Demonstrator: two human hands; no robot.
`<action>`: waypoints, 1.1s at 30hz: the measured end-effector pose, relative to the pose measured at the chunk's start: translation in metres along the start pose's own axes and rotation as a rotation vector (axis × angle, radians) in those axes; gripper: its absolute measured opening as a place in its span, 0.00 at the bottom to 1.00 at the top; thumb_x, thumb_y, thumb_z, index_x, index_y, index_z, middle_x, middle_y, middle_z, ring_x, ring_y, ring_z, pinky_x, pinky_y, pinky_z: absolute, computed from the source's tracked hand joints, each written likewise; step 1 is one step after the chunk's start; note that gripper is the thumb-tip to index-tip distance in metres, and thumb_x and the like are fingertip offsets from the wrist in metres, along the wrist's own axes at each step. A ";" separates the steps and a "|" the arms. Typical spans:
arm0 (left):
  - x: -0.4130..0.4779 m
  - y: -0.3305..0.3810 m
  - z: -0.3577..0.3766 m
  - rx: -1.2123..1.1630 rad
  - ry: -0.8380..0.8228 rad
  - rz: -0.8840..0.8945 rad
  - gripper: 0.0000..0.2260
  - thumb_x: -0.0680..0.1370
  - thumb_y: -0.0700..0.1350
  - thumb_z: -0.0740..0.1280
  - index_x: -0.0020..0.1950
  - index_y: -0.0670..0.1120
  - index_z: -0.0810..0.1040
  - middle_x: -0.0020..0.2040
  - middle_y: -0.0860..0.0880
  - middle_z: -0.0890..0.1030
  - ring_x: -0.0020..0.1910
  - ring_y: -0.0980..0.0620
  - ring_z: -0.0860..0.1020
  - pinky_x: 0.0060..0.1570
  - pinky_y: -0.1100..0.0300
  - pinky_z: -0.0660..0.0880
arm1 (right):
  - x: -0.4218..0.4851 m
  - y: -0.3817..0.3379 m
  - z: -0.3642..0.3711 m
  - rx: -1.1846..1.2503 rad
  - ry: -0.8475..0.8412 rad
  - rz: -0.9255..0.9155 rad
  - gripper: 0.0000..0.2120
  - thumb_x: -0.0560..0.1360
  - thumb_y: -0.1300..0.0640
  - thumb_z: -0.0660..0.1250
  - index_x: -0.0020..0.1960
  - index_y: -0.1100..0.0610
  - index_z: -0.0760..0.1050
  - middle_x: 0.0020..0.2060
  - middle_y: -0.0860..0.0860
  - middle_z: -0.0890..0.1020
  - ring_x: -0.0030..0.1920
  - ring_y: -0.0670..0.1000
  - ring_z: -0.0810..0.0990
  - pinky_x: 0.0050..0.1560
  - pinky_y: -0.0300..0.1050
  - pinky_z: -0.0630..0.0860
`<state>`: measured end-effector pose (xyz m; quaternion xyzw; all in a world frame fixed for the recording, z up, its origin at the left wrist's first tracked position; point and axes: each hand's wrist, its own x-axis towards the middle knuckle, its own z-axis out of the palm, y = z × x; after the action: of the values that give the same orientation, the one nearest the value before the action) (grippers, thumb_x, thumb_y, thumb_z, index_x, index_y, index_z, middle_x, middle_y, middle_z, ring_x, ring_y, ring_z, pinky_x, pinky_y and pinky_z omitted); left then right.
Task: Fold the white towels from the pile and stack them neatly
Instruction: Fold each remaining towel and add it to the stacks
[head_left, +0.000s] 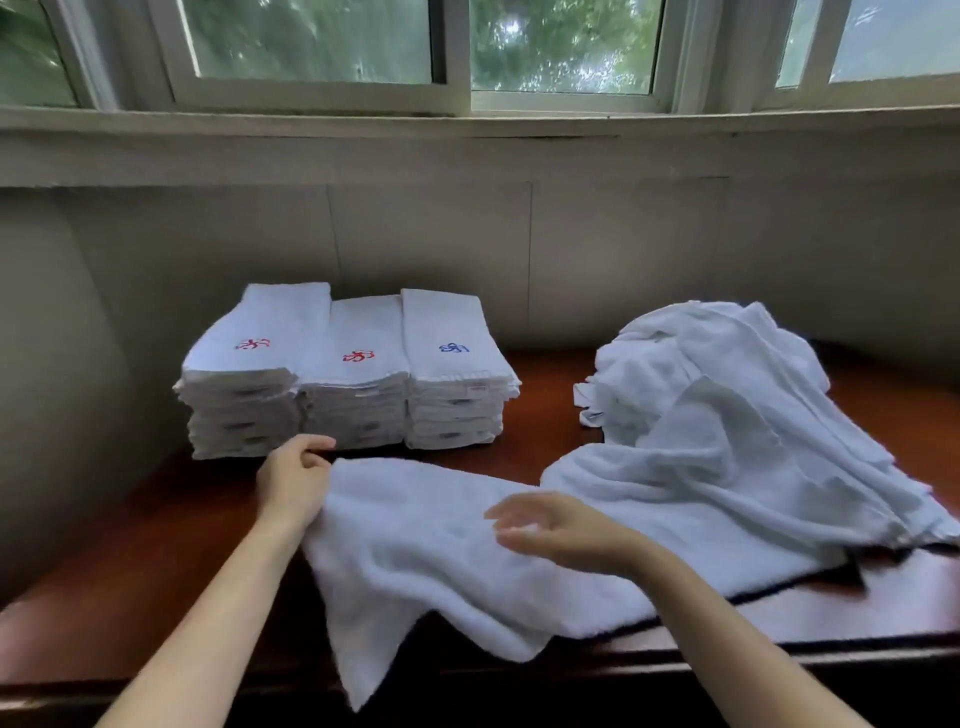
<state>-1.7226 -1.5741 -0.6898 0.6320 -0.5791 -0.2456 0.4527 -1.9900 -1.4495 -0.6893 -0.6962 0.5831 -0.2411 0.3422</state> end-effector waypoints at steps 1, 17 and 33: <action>0.007 -0.006 -0.010 0.058 0.102 0.017 0.13 0.75 0.33 0.62 0.52 0.45 0.81 0.49 0.41 0.82 0.51 0.40 0.78 0.50 0.54 0.72 | 0.003 0.007 -0.006 -0.157 0.135 0.040 0.14 0.77 0.48 0.64 0.62 0.46 0.75 0.57 0.44 0.79 0.59 0.43 0.76 0.58 0.38 0.71; -0.005 -0.025 0.004 0.616 -0.562 0.202 0.16 0.82 0.47 0.57 0.70 0.52 0.69 0.65 0.47 0.74 0.59 0.48 0.75 0.55 0.59 0.71 | 0.014 -0.007 0.022 -0.549 -0.076 0.136 0.14 0.81 0.50 0.54 0.42 0.54 0.73 0.45 0.53 0.80 0.43 0.53 0.75 0.40 0.43 0.68; 0.014 -0.019 0.007 0.927 -0.694 0.127 0.34 0.75 0.35 0.58 0.78 0.55 0.53 0.74 0.46 0.60 0.61 0.44 0.73 0.51 0.55 0.76 | 0.028 0.057 -0.030 -0.606 0.057 0.475 0.36 0.72 0.54 0.63 0.76 0.44 0.53 0.68 0.51 0.67 0.68 0.57 0.63 0.67 0.54 0.63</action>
<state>-1.7162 -1.5908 -0.7067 0.6106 -0.7775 -0.1314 -0.0737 -2.0434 -1.4875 -0.7145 -0.6041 0.7824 0.0088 0.1510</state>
